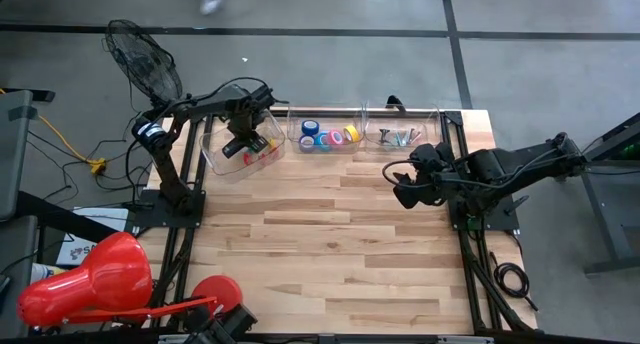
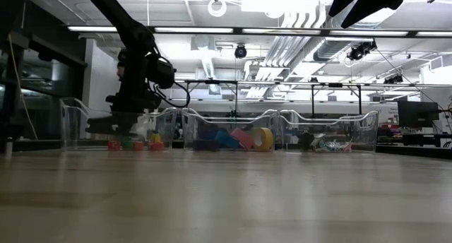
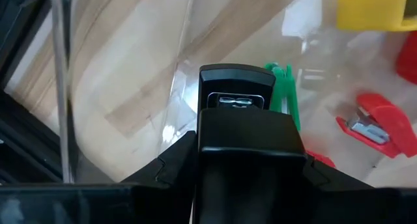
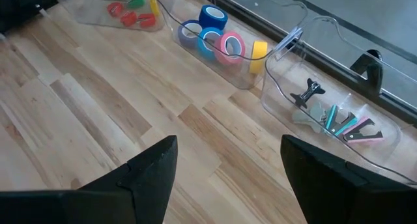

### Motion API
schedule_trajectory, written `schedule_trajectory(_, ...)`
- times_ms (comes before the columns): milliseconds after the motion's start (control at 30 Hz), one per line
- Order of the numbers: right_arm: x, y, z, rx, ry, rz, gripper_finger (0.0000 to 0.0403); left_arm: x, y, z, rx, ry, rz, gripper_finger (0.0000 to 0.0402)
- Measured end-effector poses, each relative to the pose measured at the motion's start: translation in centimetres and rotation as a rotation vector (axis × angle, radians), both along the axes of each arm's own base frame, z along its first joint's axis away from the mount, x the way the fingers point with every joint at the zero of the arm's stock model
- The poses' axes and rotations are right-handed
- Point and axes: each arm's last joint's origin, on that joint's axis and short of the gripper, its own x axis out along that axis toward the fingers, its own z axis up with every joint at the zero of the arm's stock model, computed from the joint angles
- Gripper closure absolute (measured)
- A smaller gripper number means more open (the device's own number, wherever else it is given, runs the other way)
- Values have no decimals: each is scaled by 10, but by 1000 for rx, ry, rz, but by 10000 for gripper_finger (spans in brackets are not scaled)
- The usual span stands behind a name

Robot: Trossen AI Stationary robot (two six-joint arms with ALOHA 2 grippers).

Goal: Pick and place Stapler, Stapler remover, tape
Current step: Put the black stapler into the left transparent bin, then return to Home Position

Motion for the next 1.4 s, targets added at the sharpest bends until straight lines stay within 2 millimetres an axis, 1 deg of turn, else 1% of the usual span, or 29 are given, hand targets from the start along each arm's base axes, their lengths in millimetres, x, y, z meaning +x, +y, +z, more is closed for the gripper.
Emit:
schedule_trajectory(233,0,0,0,2,-2,-3,139,1,2,0,17,-12,-5,251)
schedule_trajectory(333,0,0,0,2,-2,-2,139,2,3,0,29,-18,-2,236)
schedule_trajectory(600,0,0,0,2,-2,-2,139,2,2,0,28,-17,-9,175)
schedule_trajectory(667,0,0,0,2,-2,-2,139,2,2,0,27,-17,-13,170)
schedule_trajectory(833,0,0,0,1,-1,-1,139,3,3,3,28,-17,-26,170)
schedule_trajectory(900,0,0,0,1,-1,0,139,4,5,10,47,-35,-27,170)
schedule_trajectory(1000,0,0,0,-1,-7,-2,139,5,5,24,80,-84,-16,170)
schedule_trajectory(1100,3,0,2,-16,-36,-6,139,5,2,42,99,-184,-5,170)
schedule_trajectory(1233,5,1,4,-16,-55,17,139,4,-7,66,134,-315,-7,170)
schedule_trajectory(1333,7,3,3,22,-40,69,139,4,-18,84,170,-397,-13,170)
schedule_trajectory(1400,7,3,4,34,-52,66,139,4,-24,95,190,-451,-1,170)
